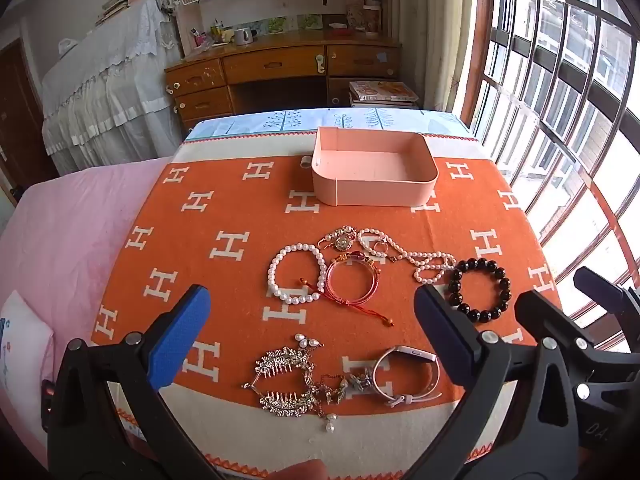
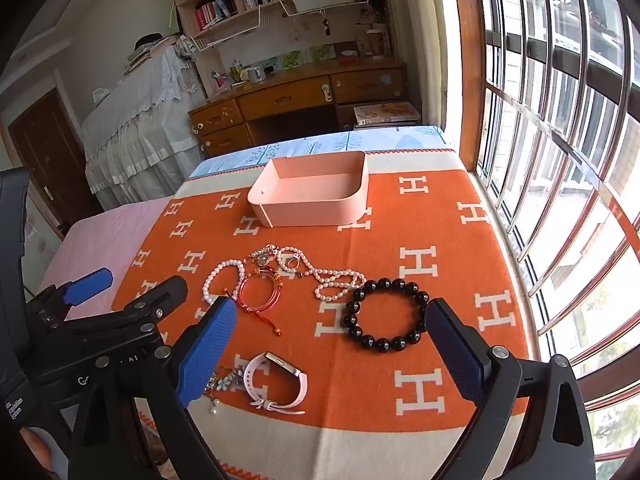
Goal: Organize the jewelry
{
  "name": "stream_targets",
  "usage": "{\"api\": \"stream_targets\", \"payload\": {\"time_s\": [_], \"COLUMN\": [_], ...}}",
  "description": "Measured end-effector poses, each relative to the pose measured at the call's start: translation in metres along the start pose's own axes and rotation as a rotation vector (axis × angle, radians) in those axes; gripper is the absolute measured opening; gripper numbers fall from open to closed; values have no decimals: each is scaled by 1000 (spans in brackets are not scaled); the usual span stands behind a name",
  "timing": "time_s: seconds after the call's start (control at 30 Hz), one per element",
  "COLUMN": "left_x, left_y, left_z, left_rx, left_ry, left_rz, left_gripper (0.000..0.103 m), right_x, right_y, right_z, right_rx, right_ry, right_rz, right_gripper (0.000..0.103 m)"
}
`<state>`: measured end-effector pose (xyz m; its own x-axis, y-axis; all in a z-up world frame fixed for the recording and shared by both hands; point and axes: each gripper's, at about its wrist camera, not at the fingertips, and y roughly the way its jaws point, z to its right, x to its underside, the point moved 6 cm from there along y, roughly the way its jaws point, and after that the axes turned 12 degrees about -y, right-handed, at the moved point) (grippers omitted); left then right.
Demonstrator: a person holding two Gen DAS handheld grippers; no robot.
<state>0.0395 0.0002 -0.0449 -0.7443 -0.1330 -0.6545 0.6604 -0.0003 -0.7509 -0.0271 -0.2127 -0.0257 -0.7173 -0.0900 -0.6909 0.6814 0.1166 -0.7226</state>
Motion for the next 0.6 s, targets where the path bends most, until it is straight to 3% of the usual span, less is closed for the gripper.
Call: {"api": "stream_targets", "payload": {"time_s": [0.6], "left_x": [7], "left_y": [3], "left_z": [8], "left_rx": [31], "left_ry": [10], "left_rz": [-25], "left_gripper": [95], "right_x": [-1], "right_y": [-3], "right_z": [-3], "right_rx": [13], "right_ry": [10], "right_rz": [-1], "right_gripper": [97]}}
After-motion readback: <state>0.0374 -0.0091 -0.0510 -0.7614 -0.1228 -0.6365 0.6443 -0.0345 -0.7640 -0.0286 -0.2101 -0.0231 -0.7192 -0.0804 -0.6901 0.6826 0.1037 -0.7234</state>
